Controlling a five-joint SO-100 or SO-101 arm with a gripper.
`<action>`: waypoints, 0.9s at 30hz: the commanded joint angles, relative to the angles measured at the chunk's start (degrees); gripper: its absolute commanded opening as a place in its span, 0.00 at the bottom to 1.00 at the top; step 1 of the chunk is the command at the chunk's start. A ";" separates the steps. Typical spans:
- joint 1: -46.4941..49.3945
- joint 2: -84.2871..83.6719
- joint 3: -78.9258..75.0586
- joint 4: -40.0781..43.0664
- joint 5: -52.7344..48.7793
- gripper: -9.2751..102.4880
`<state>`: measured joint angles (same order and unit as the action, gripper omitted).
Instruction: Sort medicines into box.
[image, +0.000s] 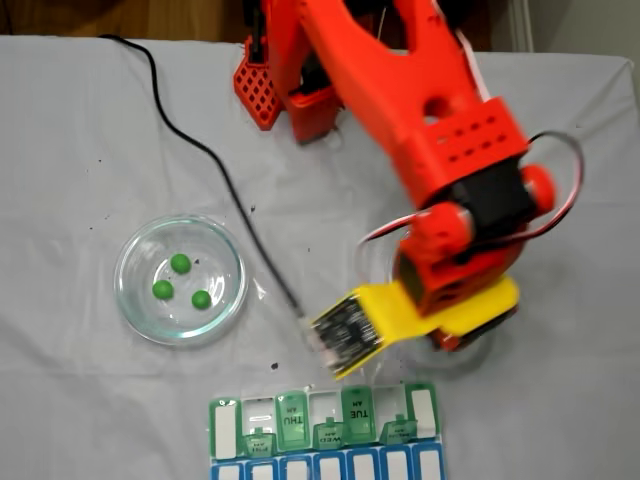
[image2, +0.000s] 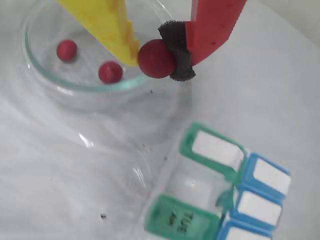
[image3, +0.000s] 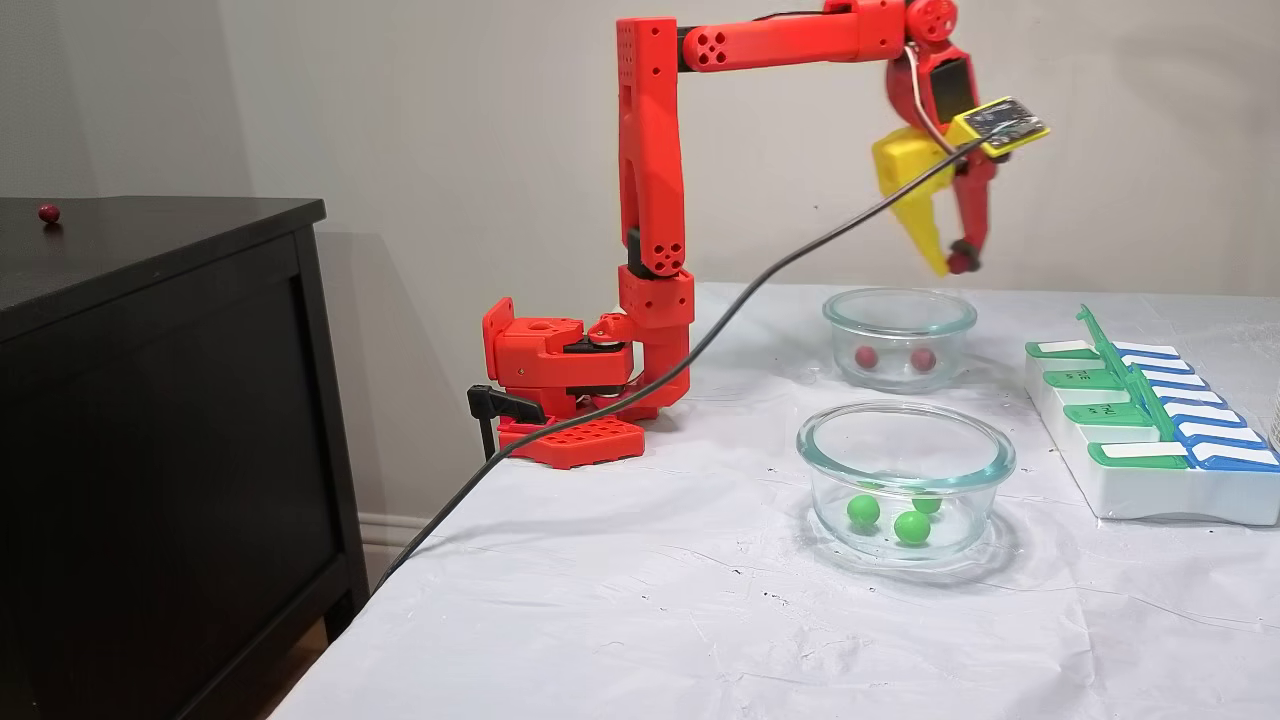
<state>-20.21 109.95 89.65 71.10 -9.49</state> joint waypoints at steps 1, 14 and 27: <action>5.54 -1.58 -6.77 -4.22 -4.04 0.08; 5.98 -10.99 -8.53 -12.22 -2.90 0.08; 4.13 -17.75 -9.76 -17.05 1.41 0.20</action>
<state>-15.12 90.97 85.34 54.93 -8.61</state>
